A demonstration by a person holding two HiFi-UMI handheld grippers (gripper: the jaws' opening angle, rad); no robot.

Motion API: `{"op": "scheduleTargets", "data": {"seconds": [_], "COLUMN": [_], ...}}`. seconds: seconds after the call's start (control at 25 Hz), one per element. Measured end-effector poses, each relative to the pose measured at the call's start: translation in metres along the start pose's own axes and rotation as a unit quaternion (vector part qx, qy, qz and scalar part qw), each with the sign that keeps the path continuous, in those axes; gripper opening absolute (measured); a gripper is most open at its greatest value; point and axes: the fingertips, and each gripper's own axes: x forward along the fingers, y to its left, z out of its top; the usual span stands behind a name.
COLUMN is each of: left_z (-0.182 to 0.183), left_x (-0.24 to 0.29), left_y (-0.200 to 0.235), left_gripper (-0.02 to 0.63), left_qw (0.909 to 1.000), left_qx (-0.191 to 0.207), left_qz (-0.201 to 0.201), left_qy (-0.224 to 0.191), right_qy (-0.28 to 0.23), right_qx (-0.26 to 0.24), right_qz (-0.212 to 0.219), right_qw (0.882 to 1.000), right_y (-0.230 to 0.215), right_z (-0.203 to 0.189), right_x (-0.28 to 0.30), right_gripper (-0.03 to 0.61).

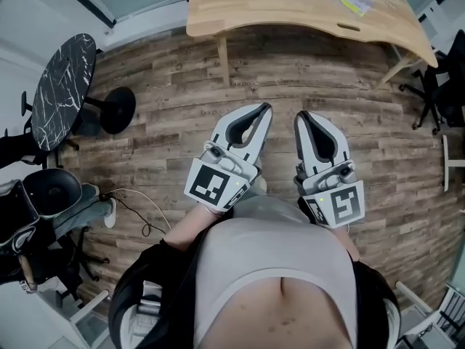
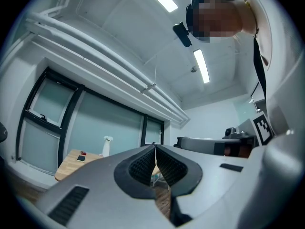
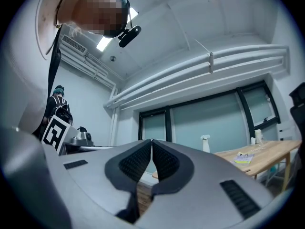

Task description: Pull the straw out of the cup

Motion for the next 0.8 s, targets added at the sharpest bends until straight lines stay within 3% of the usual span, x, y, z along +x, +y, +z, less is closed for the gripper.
{"op": "scheduleTargets", "data": {"seconds": [0.32,0.8], "left_z": [-0.002,-0.006], "left_x": [0.035,0.109], "left_y": [0.022,0.094], "left_gripper": [0.008,0.008], "left_qw": [1.0,0.9997], "left_qx": [0.003,0.011], "left_qz": [-0.007,-0.019], "left_qy": [-0.005,-0.013], "right_qy": [0.002,0.002], "right_qx": [-0.008,-0.028], "right_qz": [-0.005,-0.024], "right_qw": [1.0,0.999], "right_y": [-0.029,-0.091], "right_z": [-0.006,-0.018], "right_x": [0.026,0.105], "right_gripper": [0.031,0.031]}}
